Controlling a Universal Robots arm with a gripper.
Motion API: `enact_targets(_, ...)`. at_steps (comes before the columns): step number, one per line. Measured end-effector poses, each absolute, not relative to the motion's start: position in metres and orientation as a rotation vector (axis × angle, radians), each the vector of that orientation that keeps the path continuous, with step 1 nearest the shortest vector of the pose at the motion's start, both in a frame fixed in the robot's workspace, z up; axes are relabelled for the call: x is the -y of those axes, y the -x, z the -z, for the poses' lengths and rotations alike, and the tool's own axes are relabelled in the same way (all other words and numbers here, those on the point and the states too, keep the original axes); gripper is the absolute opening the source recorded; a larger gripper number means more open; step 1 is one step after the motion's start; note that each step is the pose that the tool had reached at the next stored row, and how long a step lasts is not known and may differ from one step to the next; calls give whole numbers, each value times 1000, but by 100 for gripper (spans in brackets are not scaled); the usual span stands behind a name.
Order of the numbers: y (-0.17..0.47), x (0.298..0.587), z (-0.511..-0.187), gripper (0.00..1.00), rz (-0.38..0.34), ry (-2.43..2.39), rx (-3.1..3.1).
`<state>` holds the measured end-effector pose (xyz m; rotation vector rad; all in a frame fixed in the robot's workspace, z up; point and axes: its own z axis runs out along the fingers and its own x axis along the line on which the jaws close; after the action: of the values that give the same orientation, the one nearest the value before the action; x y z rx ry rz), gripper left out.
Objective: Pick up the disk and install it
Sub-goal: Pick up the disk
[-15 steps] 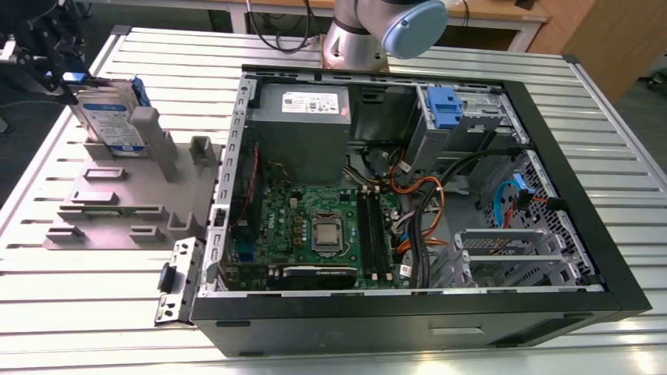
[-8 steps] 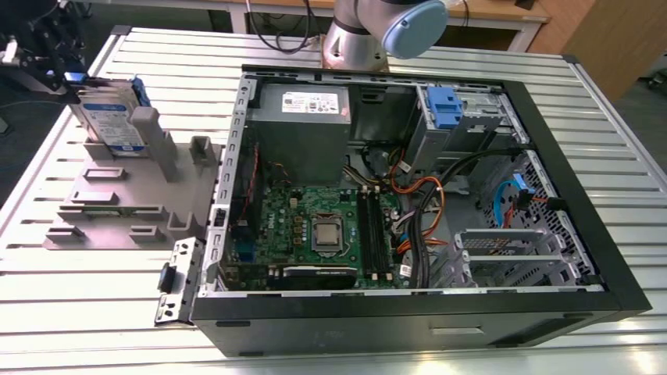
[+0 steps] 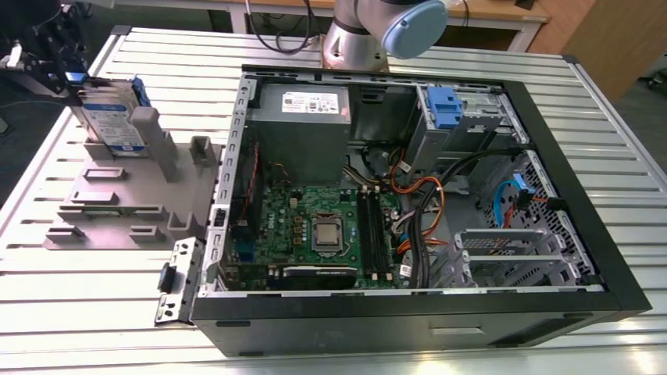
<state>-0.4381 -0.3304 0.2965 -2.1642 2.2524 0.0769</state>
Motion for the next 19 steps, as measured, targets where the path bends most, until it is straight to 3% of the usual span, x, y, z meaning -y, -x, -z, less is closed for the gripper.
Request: enact_targets(19, 438, 330, -289, 48, -77, 2164, -2252)
